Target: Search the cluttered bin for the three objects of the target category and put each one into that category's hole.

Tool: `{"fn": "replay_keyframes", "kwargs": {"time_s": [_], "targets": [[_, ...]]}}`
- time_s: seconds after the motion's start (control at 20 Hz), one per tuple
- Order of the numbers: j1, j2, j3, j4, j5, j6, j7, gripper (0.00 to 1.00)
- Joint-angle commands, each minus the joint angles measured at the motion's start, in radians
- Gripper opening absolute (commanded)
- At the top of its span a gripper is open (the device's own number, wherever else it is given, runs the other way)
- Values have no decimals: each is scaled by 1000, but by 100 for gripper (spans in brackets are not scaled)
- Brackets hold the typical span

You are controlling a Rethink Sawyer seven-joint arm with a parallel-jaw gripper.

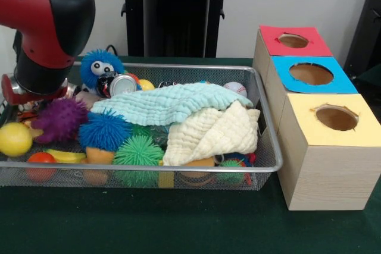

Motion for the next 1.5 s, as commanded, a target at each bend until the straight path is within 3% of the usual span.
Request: {"fn": "replay_keyframes", "kwargs": {"time_s": [0.05, 0.25, 0.45, 0.5, 0.95, 1.15, 1.5], "targets": [[-82, -11, -14, 66, 0, -53, -115, 100], [-186, -40, 109, 136, 74, -232, -141, 100], [-279, -83, 221, 217, 141, -325, -198, 100], [-243, 66, 215, 106, 93, -364, -163, 100], [-341, 38, 315, 210, 119, -445, -165, 100], [-336, 8, 299, 246, 83, -447, -138, 100], [-211, 6, 165, 188, -51, -421, -67, 100]]}}
